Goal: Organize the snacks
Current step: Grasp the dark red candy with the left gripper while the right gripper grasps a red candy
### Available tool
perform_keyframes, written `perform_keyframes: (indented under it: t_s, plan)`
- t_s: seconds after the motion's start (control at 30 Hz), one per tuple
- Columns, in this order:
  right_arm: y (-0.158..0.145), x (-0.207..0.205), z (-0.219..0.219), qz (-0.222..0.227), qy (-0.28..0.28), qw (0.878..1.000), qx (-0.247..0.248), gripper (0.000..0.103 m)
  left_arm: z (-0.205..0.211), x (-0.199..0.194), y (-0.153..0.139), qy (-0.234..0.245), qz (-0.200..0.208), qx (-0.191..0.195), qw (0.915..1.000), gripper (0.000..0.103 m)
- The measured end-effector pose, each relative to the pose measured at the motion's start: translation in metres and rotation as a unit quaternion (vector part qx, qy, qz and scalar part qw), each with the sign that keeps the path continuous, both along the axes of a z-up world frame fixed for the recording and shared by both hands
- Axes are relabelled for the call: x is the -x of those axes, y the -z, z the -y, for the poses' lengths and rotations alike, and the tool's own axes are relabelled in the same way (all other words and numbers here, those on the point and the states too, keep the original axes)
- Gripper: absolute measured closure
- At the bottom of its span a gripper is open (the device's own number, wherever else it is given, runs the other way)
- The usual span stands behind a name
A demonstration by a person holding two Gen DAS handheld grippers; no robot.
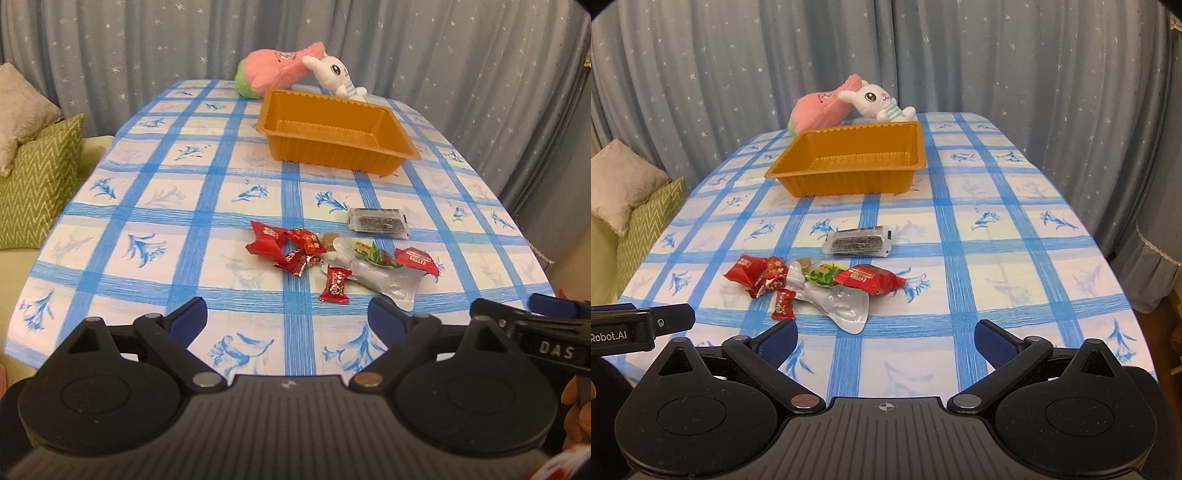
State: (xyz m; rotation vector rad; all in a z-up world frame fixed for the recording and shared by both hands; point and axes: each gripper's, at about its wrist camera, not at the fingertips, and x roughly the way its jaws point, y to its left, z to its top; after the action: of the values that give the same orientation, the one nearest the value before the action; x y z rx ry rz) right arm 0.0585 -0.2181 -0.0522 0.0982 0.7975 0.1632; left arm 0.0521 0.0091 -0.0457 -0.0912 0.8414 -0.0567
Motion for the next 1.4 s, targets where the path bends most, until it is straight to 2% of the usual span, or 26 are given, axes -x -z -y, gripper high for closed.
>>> perform_keyframes:
  t_s: [0.13, 0.2, 0.3, 0.43, 0.6, 0.77, 0.9, 1.23, 1.4]
  plan:
    - [0.013, -0.015, 0.006, -0.011, 0.008, 1.0, -0.009, 0.018, 0.005, -0.018, 0.014, 0.014, -0.013, 0.002, 0.9998, 0.017]
    - [0.017, -0.022, 0.009, -0.013, 0.014, 1.0, -0.015, 0.023, 0.008, -0.028, 0.022, 0.021, -0.021, 0.004, 0.9996, 0.023]
    - [0.022, -0.033, 0.014, -0.011, 0.023, 1.0, -0.018, 0.026, 0.015, -0.042, 0.032, 0.035, -0.033, 0.006, 0.9988, 0.031]
    - [0.029, -0.046, 0.02, -0.012, 0.037, 0.999, -0.026, 0.027, 0.026, -0.061, 0.044, 0.06, -0.041, 0.005, 0.9973, 0.043]
    - [0.039, -0.061, 0.025, -0.017, 0.052, 0.998, -0.033, 0.027, 0.039, -0.08, 0.06, 0.088, -0.043, -0.009, 0.9952, 0.072]
    - [0.045, -0.071, 0.028, -0.02, 0.058, 0.997, -0.036, 0.027, 0.047, -0.087, 0.069, 0.105, -0.038, -0.016, 0.9937, 0.077]
    - [0.047, -0.076, 0.027, -0.023, 0.057, 0.997, -0.041, 0.027, 0.051, -0.089, 0.074, 0.109, -0.036, -0.019, 0.9932, 0.089]
    - [0.048, -0.096, 0.005, -0.032, 0.034, 0.996, -0.074, 0.027, 0.037, -0.087, 0.06, 0.087, -0.017, -0.016, 0.9959, 0.091]
    - [0.059, -0.114, -0.005, -0.059, 0.042, 0.994, -0.087, 0.037, 0.033, -0.089, 0.058, 0.082, -0.013, -0.012, 0.9965, 0.091]
